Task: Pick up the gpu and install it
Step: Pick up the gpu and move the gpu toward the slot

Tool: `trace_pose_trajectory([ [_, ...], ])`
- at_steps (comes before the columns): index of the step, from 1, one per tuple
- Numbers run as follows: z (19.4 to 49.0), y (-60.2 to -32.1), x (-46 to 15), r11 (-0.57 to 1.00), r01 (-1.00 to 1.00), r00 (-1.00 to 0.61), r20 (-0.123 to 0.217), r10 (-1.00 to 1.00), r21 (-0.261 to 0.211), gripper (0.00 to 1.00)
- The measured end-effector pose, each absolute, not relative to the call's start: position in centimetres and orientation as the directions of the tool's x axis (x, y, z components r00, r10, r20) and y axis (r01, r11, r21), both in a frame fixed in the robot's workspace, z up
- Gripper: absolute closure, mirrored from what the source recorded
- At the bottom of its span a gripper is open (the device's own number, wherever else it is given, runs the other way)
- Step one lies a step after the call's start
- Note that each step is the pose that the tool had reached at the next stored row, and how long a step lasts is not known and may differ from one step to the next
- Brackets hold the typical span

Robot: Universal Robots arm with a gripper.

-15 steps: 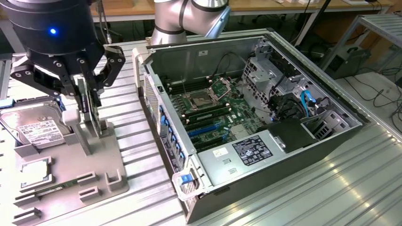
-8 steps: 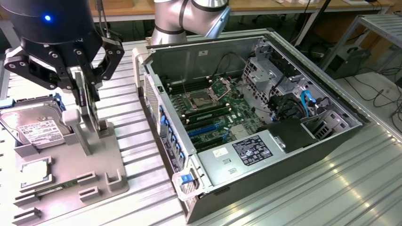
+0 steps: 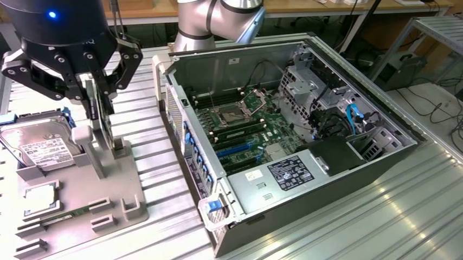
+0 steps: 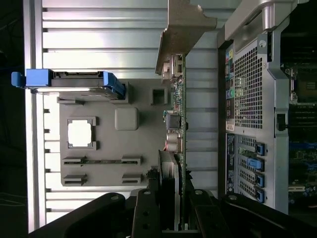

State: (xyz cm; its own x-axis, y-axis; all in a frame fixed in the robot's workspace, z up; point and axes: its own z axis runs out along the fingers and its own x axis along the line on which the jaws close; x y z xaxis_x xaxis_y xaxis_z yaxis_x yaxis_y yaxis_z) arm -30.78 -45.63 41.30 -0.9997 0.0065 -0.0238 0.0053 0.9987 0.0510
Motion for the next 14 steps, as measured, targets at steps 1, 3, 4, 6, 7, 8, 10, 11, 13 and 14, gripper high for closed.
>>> trace_pose_trajectory([
  [1, 41.4, -45.6, -30.8, 0.999, 0.005, -1.0, -0.024, 0.007, 0.051, 0.72],
  [3, 41.8, -45.6, -30.8, 0.999, 0.005, -1.0, -0.024, 0.007, 0.051, 0.72],
  [4, 41.9, -45.6, -30.8, 0.999, 0.005, -1.0, -0.024, 0.007, 0.051, 0.72],
  [6, 42.1, -45.6, -30.8, 0.999, 0.005, -1.0, -0.024, 0.006, 0.051, 0.72],
  [7, 42.2, -45.6, -30.8, 0.999, 0.005, -1.0, -0.024, 0.007, 0.051, 0.72],
  [8, 42.3, -45.6, -30.8, 0.999, 0.005, -1.0, -0.024, 0.007, 0.051, 0.72],
  [10, 42.5, -45.6, -30.8, 0.999, 0.005, -1.0, -0.024, 0.007, 0.051, 0.72],
  [11, 42.6, -45.6, -30.8, 0.999, 0.005, -1.0, -0.024, 0.007, 0.051, 0.72],
  [13, 42.7, -45.6, -30.8, 0.999, 0.005, -1.0, -0.024, 0.006, 0.051, 0.72],
  [14, 42.8, -45.6, -30.8, 0.999, 0.005, -1.0, -0.024, 0.007, 0.051, 0.72],
])
